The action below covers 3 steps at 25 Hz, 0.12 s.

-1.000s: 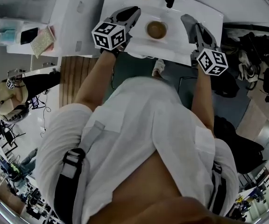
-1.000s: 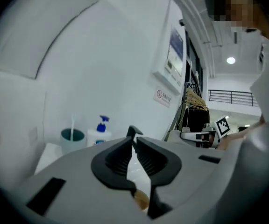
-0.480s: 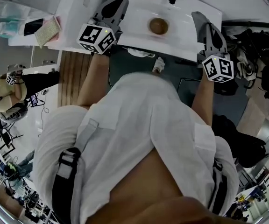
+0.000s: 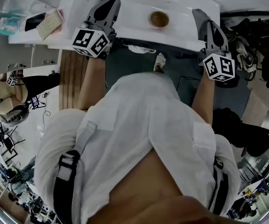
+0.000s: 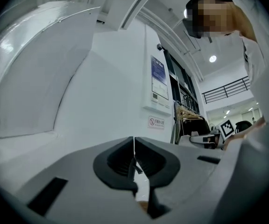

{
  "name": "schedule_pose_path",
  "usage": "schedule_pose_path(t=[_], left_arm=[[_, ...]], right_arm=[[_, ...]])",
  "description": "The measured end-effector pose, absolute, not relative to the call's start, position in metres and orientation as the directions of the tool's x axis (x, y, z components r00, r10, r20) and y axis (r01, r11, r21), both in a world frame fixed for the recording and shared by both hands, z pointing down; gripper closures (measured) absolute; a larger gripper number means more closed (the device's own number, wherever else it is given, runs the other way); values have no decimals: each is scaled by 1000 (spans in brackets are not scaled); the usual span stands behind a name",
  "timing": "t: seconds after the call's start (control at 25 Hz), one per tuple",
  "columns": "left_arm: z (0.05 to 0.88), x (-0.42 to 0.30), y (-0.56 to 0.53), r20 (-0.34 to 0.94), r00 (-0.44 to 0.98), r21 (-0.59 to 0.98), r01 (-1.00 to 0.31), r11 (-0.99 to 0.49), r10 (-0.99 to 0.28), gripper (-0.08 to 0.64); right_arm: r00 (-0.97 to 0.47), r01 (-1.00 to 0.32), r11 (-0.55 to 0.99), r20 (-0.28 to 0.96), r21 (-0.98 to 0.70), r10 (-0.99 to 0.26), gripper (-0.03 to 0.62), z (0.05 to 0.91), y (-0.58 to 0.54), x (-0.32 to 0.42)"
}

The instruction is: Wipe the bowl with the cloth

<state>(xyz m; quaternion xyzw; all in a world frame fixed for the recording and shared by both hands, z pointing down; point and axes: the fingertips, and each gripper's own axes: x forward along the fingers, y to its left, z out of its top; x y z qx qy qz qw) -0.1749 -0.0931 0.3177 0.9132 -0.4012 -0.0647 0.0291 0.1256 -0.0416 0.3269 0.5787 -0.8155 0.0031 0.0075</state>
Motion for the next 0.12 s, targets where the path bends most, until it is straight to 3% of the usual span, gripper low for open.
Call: schedule_pose_path(t=[0.12], left_arm=[[318,-180,-79,-96,669,109,-729,-676,-737,545]], right_arm=[[-328,-944,328,17,16,-945,558,327,-27,120]])
